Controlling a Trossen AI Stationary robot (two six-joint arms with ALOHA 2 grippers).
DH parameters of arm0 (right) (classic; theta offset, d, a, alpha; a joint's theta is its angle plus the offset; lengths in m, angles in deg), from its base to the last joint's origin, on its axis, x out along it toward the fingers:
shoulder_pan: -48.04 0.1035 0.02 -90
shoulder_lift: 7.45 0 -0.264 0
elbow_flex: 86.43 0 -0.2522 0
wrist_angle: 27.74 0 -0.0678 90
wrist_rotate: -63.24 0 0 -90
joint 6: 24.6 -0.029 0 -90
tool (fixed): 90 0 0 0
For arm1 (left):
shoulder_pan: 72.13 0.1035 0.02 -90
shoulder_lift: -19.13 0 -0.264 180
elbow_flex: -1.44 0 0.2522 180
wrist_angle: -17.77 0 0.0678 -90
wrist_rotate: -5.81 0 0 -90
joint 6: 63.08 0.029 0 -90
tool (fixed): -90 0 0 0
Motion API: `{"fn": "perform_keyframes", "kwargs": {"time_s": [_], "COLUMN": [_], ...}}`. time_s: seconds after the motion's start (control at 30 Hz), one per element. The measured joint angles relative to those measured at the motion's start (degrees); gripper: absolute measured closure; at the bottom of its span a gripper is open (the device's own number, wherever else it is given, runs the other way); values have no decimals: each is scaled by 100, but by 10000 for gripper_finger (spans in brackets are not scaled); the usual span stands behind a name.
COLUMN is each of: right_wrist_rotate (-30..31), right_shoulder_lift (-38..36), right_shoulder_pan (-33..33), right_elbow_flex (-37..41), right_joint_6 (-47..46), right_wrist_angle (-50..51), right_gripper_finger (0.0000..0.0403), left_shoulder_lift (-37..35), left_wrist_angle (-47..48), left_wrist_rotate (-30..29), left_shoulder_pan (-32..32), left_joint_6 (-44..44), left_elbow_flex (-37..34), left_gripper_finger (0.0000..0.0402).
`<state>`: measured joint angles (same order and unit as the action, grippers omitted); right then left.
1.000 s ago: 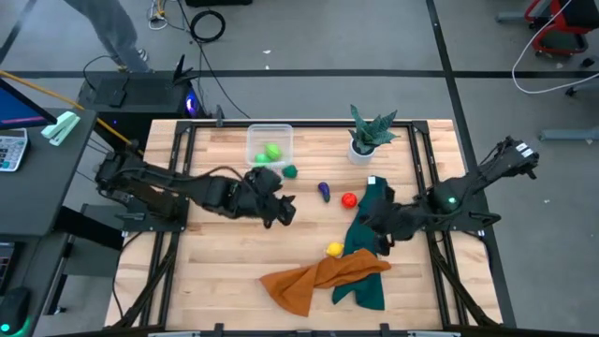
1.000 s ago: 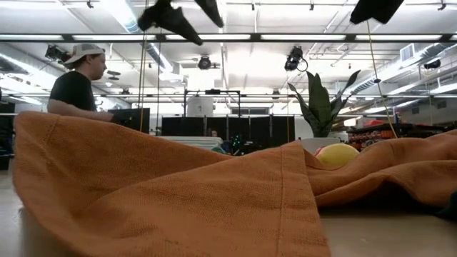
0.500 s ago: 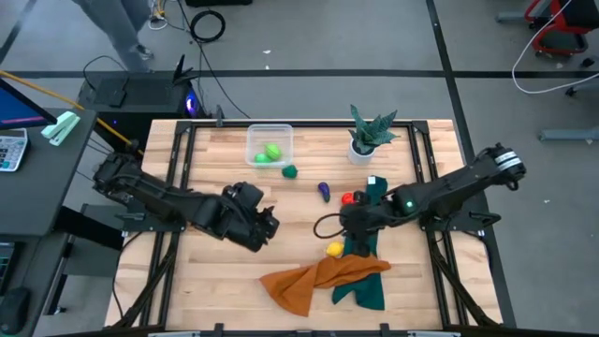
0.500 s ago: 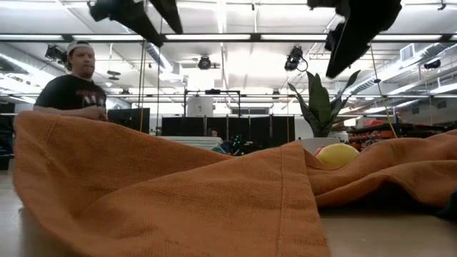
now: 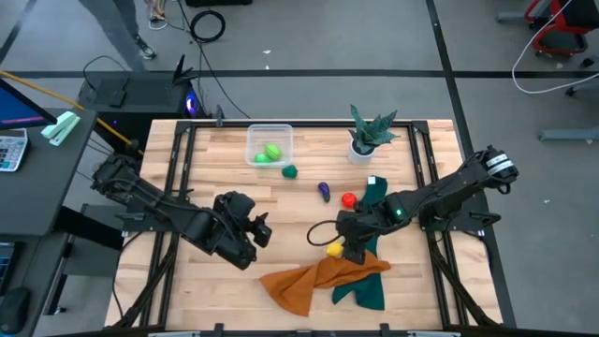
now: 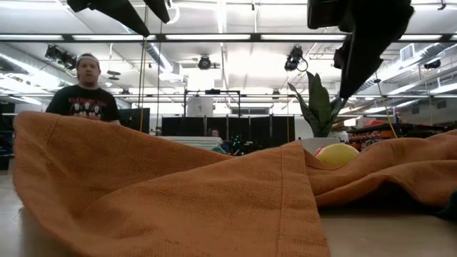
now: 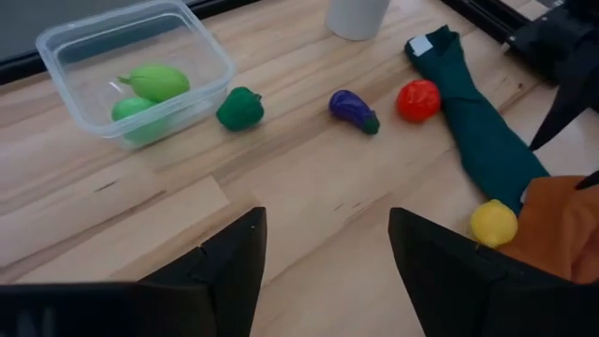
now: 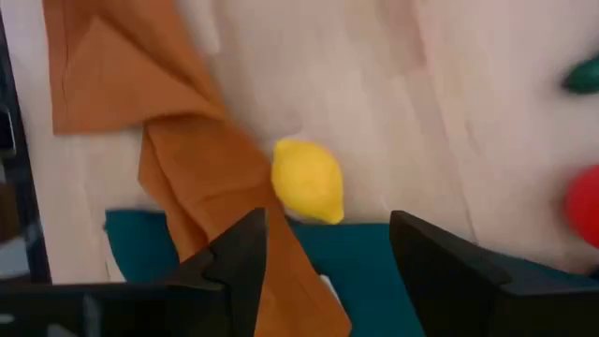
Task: Pick and placing Produce into tupperware
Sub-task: Put the yellow lemon into the transparent bin
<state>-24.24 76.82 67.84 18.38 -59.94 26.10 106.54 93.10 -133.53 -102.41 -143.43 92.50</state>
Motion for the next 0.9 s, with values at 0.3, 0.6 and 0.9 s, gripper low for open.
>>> {"fn": "perform_keyframes", "kwargs": {"time_s": [0.3, 0.6, 0.9], "right_wrist_rotate": [-249, 254, 202], "right_shoulder_lift": [323, 959, 1226], "right_shoulder_pan": [72, 233, 209], "right_elbow_flex": [0, 0, -2], "right_joint_6": [296, 924, 1875], "right_wrist_angle": [-175, -306, -452], "right_gripper_finger": [191, 116, 87], "left_shoulder_lift": [0, 0, 0], "left_wrist_angle": [25, 11, 3], "left_wrist_rotate": [-2, -2, -42], "left_shoulder_pan": [2, 4, 4], "left_joint_6": [4, 2, 6], "left_elbow_flex": [0, 0, 0], "left_gripper_finger": [170, 174, 173]}}
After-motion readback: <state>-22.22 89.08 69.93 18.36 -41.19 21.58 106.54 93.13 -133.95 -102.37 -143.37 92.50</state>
